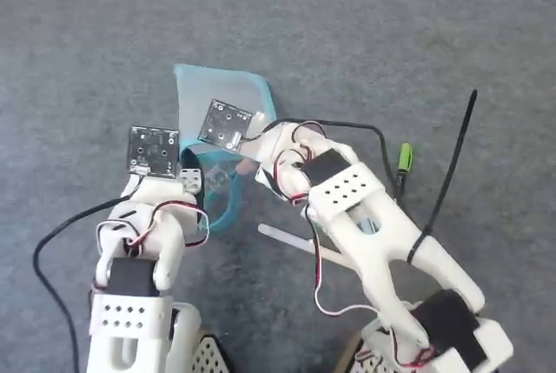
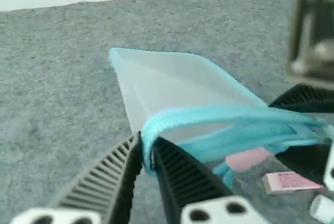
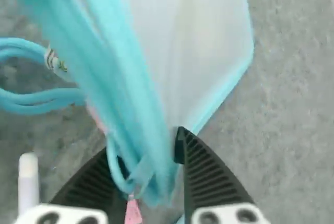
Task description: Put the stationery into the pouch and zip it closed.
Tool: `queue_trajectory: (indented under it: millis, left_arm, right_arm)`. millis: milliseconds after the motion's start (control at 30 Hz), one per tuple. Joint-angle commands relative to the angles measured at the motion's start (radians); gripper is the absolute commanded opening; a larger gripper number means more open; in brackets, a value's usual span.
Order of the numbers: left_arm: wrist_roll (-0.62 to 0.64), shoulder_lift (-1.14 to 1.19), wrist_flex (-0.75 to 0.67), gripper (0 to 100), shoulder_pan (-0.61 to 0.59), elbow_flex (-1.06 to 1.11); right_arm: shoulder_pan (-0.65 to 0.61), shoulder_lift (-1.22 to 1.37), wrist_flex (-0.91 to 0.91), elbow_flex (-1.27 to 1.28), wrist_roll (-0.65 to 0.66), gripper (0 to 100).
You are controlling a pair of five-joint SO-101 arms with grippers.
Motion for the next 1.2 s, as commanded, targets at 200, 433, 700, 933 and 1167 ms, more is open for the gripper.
queue_trajectory:
  millis: [200,433,700,933,1167]
  left_arm:
    - [-0.009,0.032,-0.021,3,-0.003,-0.033]
    - [-0.009,0.034,-0.021,7,0.0,-0.03]
    - [-0.009,0.034,-0.094,1,0.002,0.027]
    - [-0.035,0.035,-0.16,4,0.002,0.067]
    - [-0.04,0.034,-0.16,1,0.083,0.088]
  right_arm:
    - [-0.01,-0.317,0.062,0.106,0.095,0.8]
    - [-0.067,-0.512,0.071,0.235,0.121,0.8]
    - [-0.074,-0.526,0.073,0.253,0.127,0.8]
    - [-0.079,-0.538,0.101,0.252,0.129,0.8]
    - [-0.079,-0.535,0.107,0.253,0.121,0.8]
